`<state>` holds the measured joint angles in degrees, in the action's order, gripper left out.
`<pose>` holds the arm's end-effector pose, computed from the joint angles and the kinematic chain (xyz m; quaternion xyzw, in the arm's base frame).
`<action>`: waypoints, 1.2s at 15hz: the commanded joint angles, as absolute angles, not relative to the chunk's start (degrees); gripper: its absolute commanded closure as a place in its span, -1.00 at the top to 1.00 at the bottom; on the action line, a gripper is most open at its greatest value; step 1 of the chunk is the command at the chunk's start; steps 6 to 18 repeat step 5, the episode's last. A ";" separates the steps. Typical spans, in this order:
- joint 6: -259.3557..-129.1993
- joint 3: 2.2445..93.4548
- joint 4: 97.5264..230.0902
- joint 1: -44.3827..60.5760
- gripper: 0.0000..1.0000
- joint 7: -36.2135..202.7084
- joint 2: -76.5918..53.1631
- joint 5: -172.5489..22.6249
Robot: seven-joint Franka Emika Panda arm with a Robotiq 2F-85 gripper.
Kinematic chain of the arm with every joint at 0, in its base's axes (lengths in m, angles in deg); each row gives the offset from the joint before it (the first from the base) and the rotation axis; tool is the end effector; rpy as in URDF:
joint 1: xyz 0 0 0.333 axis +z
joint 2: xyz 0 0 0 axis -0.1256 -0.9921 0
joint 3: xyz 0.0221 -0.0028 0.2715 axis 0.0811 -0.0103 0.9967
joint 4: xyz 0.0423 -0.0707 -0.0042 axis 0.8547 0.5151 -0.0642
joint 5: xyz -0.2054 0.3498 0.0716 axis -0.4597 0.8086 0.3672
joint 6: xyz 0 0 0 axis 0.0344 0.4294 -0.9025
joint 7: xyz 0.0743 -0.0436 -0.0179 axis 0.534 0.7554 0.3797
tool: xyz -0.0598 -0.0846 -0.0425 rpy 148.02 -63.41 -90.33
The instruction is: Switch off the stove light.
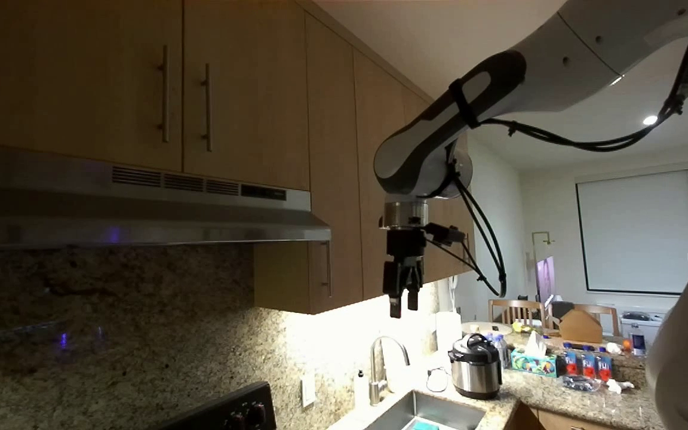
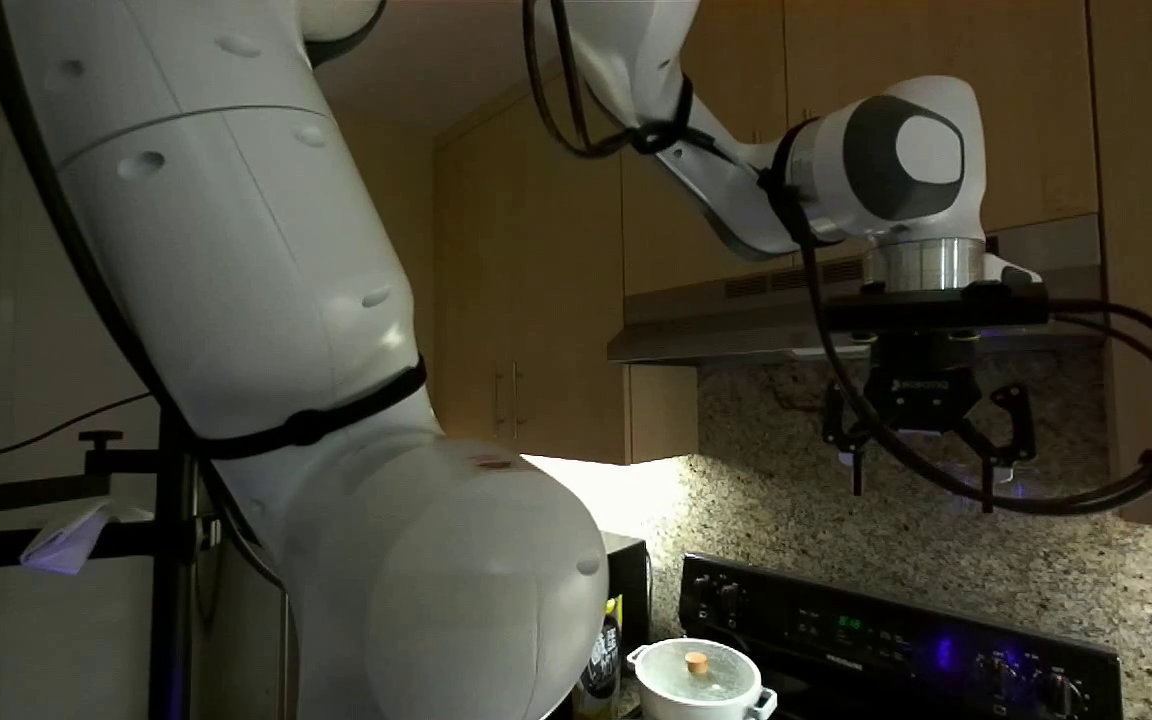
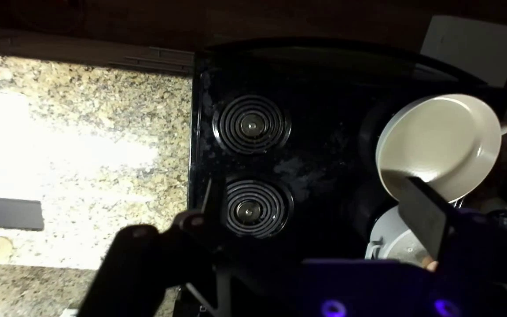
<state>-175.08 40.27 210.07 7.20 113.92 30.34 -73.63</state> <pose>0.4440 -0.0912 0.4194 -0.9894 -0.1410 -0.0251 0.0240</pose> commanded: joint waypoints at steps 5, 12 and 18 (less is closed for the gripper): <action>-174.42 41.09 209.99 6.89 1.00 114.51 28.62 -73.38; -174.42 41.09 209.99 6.89 1.00 114.51 28.62 -73.38; -174.42 41.09 209.99 6.89 1.00 114.51 28.62 -73.38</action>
